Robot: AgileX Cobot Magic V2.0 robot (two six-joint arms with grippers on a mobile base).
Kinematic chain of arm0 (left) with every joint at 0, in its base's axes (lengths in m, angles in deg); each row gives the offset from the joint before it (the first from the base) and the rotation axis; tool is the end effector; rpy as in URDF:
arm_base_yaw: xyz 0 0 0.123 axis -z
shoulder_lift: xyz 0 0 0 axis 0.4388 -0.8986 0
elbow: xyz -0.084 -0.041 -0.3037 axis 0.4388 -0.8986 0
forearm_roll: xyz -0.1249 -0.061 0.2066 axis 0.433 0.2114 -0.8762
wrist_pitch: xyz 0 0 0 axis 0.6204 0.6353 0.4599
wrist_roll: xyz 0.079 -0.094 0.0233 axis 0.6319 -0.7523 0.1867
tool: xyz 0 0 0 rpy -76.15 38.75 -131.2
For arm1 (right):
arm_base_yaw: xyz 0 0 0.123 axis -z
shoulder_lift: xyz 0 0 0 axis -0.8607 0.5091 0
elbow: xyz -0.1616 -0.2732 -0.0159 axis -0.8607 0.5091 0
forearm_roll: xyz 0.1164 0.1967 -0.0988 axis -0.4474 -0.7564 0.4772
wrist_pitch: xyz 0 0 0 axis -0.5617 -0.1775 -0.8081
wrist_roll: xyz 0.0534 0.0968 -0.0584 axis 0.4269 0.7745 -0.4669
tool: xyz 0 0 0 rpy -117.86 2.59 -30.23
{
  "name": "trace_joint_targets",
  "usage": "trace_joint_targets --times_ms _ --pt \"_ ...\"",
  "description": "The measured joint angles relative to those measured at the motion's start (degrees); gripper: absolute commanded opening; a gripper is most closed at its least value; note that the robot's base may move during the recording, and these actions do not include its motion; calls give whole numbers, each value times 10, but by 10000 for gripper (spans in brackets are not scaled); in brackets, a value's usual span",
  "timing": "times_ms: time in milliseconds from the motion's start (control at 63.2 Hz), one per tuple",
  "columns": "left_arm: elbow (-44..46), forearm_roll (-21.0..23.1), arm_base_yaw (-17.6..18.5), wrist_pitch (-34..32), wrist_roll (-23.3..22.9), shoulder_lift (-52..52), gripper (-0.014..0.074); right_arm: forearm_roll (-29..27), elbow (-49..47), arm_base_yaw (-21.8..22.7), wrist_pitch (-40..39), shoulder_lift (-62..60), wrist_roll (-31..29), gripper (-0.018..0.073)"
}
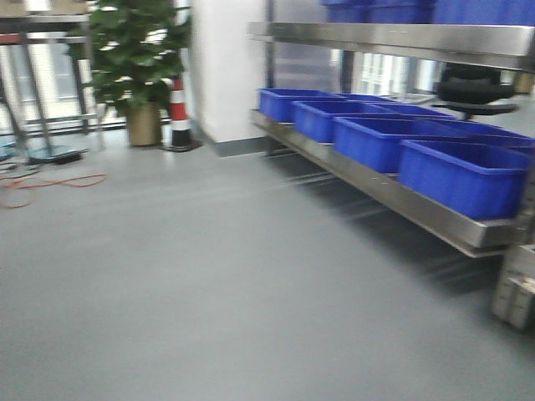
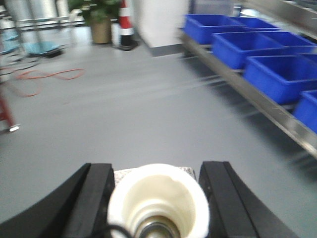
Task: Place valve from conveyor to right shelf box
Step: 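Drive the base up to the metal shelf of blue boxes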
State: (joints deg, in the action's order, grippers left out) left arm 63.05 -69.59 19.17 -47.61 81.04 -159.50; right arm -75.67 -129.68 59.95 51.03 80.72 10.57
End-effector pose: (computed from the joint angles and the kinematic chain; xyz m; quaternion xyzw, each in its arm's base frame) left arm 0.3196 0.0342 0.5182 -0.0356 0.8040 0.0238 0.5931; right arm 0.2669 0.0119 0.4818 -0.0608 0.8566 0.0266 0.5117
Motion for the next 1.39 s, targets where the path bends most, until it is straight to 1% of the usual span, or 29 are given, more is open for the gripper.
trace_joint_targets --times_ms 1392 --pt "0 0 0 0 0 0 -111 1 0 0 0 0 0 -162"
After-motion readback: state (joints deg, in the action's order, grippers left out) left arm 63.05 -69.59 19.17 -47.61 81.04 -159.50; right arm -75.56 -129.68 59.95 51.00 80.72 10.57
